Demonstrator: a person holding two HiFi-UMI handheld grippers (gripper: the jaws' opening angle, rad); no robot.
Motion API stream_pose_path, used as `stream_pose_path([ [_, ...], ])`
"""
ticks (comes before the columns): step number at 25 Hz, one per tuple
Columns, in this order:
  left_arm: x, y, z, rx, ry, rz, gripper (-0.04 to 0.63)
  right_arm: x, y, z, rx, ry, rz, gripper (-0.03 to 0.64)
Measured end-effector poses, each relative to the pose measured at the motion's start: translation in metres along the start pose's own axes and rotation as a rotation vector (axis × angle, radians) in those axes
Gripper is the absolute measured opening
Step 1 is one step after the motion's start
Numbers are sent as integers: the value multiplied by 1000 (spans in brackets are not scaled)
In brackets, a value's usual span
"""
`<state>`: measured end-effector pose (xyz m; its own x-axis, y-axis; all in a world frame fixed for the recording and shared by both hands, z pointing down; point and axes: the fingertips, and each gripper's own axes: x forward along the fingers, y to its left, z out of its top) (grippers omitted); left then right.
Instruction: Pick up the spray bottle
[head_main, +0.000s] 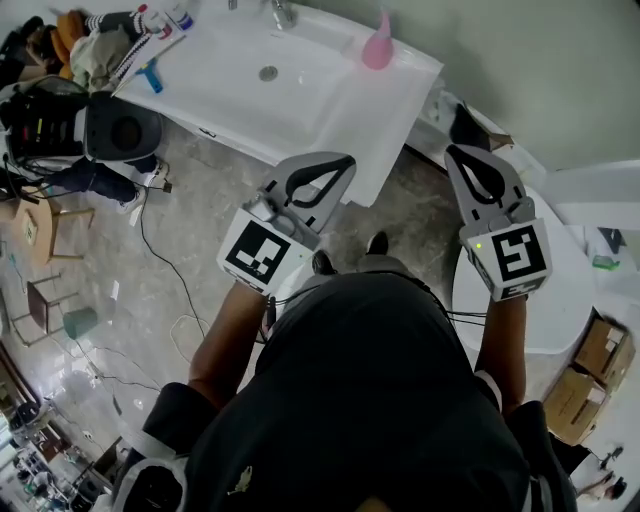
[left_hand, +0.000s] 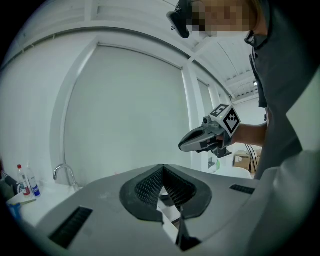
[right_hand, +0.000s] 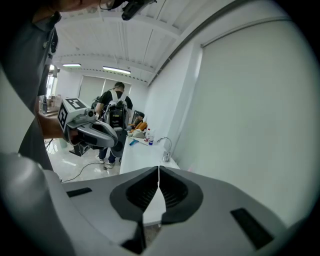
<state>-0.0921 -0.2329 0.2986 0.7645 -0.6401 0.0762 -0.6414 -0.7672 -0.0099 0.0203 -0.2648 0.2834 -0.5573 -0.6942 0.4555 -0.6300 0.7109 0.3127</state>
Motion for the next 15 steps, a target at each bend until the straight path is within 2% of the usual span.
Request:
stream_pose_path([
  [5, 25, 2, -4, -2, 33, 41, 3, 13, -17, -12, -7, -18, 64, 11],
  [15, 82, 3, -4, 16, 104, 97, 3, 33, -74, -38, 25, -70, 125, 11],
])
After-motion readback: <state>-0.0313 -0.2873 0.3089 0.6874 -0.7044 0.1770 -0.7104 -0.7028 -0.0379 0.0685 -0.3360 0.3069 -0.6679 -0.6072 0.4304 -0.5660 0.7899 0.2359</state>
